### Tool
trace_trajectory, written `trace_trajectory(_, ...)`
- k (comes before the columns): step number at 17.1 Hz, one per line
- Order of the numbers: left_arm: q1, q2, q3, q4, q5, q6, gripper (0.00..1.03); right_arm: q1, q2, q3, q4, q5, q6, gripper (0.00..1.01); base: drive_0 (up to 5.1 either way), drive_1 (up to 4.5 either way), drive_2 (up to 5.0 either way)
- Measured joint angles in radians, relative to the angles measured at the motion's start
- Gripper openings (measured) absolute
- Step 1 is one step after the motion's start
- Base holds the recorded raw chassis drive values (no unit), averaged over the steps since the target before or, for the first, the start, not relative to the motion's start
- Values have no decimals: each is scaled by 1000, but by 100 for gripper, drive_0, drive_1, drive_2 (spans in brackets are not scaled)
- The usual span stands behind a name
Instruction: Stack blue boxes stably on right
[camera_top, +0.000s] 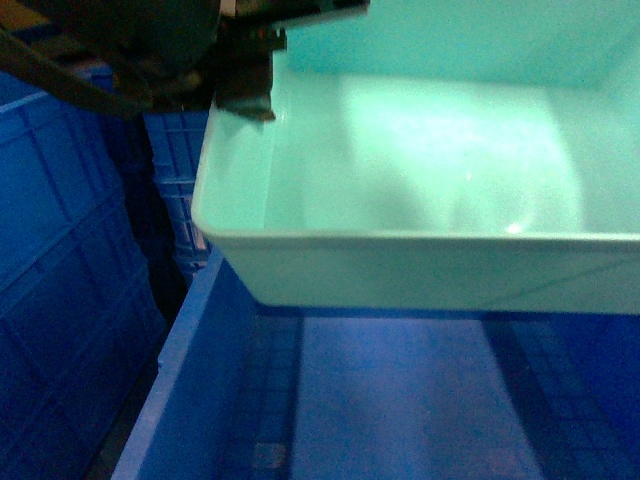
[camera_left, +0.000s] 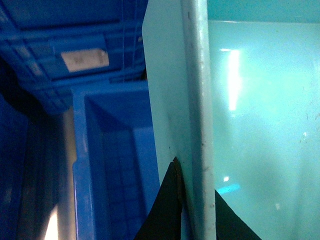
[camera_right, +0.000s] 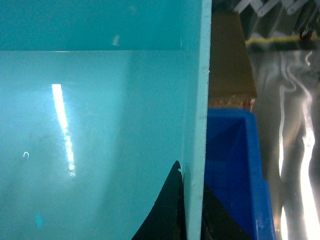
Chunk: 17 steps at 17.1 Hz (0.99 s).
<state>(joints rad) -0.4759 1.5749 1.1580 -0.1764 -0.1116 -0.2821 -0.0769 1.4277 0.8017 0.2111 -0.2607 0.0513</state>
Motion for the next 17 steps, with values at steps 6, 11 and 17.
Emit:
trace_trajectory(6,10,225,150,-48,20,43,2,14,243,91,3,55,-6,2,0,0,0)
trace_trajectory(11,29,316,122,-109,111,-81,2,34,328,95,3,89,-68,2,0,0,0)
trace_trajectory(17,29,401,90,-62,121,-89,2,46,435,54,69,111,-79,2,0,0,0)
